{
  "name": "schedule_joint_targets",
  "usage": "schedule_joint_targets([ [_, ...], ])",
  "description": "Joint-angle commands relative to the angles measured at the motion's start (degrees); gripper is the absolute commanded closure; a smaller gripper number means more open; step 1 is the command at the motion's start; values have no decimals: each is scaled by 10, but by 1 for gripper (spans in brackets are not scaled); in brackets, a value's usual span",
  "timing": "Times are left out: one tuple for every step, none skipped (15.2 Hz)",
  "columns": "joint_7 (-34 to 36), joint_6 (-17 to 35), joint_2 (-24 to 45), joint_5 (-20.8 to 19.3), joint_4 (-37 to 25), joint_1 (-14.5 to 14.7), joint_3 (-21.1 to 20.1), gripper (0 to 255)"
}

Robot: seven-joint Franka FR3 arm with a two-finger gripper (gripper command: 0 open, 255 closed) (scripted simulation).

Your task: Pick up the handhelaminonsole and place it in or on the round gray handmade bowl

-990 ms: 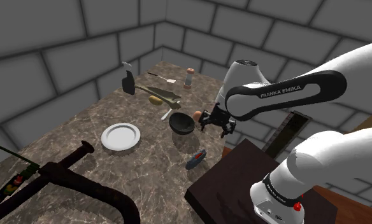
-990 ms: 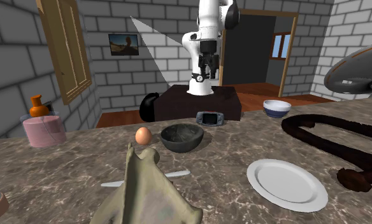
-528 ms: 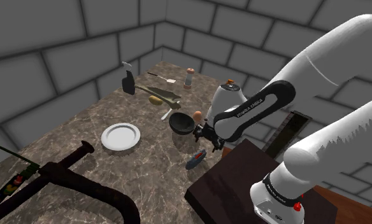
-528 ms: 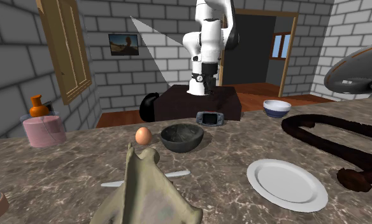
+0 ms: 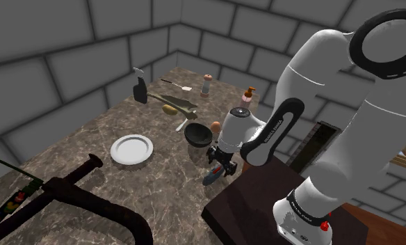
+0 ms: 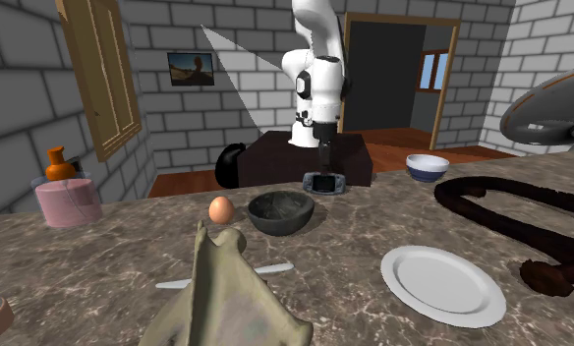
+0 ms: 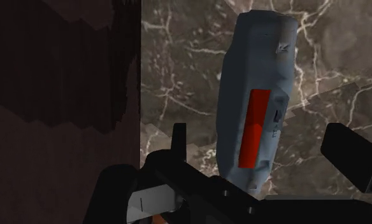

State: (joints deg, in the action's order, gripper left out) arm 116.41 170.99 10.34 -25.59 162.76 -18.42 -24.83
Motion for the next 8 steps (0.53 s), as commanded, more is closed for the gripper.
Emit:
schedule_joint_targets([
  [54, 18, 32, -71, -14, 49, 66, 0],
  [70, 27, 44, -90, -19, 72, 92, 0],
  [85, 35, 56, -109, -24, 92, 116, 0],
  [93, 40, 63, -118, -27, 104, 130, 0],
  [92, 40, 63, -117, -27, 105, 131, 0],
  [92, 40, 63, -116, -27, 105, 131, 0],
  [92, 40, 63, -116, -27, 105, 131, 0],
  [92, 40, 63, -116, -27, 105, 131, 0],
])
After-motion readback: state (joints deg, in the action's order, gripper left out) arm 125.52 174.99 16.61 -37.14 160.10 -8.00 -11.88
